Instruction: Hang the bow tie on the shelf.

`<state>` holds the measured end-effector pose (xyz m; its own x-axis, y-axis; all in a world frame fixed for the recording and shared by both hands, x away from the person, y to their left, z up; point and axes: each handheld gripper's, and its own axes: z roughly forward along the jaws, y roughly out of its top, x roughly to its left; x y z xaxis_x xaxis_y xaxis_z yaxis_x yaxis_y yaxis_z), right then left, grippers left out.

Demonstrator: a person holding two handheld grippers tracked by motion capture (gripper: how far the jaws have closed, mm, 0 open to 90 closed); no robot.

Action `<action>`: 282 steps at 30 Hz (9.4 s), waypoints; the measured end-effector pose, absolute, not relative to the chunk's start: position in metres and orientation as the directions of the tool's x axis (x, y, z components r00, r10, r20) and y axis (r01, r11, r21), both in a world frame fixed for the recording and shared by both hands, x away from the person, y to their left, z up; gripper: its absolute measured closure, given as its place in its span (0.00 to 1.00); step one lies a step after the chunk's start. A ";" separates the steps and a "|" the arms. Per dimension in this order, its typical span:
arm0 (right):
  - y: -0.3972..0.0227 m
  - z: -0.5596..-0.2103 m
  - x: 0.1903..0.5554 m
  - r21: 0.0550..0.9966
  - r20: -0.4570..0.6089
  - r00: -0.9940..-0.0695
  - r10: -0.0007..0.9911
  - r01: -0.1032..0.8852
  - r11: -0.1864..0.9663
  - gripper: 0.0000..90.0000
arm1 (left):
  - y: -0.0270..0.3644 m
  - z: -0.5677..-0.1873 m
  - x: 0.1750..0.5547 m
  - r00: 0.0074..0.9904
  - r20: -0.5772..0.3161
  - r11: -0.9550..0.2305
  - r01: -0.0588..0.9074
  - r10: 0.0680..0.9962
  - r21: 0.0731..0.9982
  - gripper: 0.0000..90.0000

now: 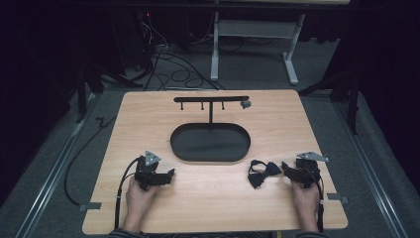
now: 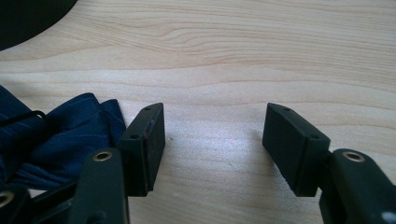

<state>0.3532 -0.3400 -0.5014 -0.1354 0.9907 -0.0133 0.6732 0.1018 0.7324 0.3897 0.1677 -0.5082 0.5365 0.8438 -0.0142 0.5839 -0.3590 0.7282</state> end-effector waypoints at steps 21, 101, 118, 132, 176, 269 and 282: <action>-0.341 -0.501 0.354 0.733 -0.010 -0.140 0.990 0.673 0.103 0.44 | 0.168 -0.508 0.390 0.536 -0.015 -0.358 0.584 0.844 0.728 0.18; -0.293 -0.465 0.344 0.775 0.161 -0.392 0.906 0.618 0.130 0.62 | 0.168 -0.508 0.390 0.537 -0.012 -0.360 0.583 0.844 0.728 0.18; -0.285 -0.475 0.355 0.750 0.156 -0.397 0.904 0.644 0.154 0.65 | 0.168 -0.508 0.390 0.537 -0.012 -0.361 0.583 0.844 0.728 0.18; -0.286 -0.485 0.357 0.731 0.158 -0.388 0.908 0.664 0.156 0.68 | 0.168 -0.508 0.390 0.537 -0.011 -0.361 0.583 0.843 0.728 0.18; -0.284 -0.451 0.346 0.813 0.099 -0.454 0.886 0.550 0.191 0.99 | 0.168 -0.508 0.389 0.538 -0.012 -0.361 0.582 0.843 0.728 0.18; -0.257 -0.362 0.401 0.878 0.046 -0.510 0.859 0.431 0.208 0.99 | 0.168 -0.508 0.389 0.537 -0.012 -0.361 0.582 0.843 0.729 0.18; -0.252 -0.348 0.416 0.874 0.028 -0.510 0.860 0.430 0.227 0.99 | 0.168 -0.508 0.389 0.538 -0.012 -0.361 0.582 0.843 0.729 0.17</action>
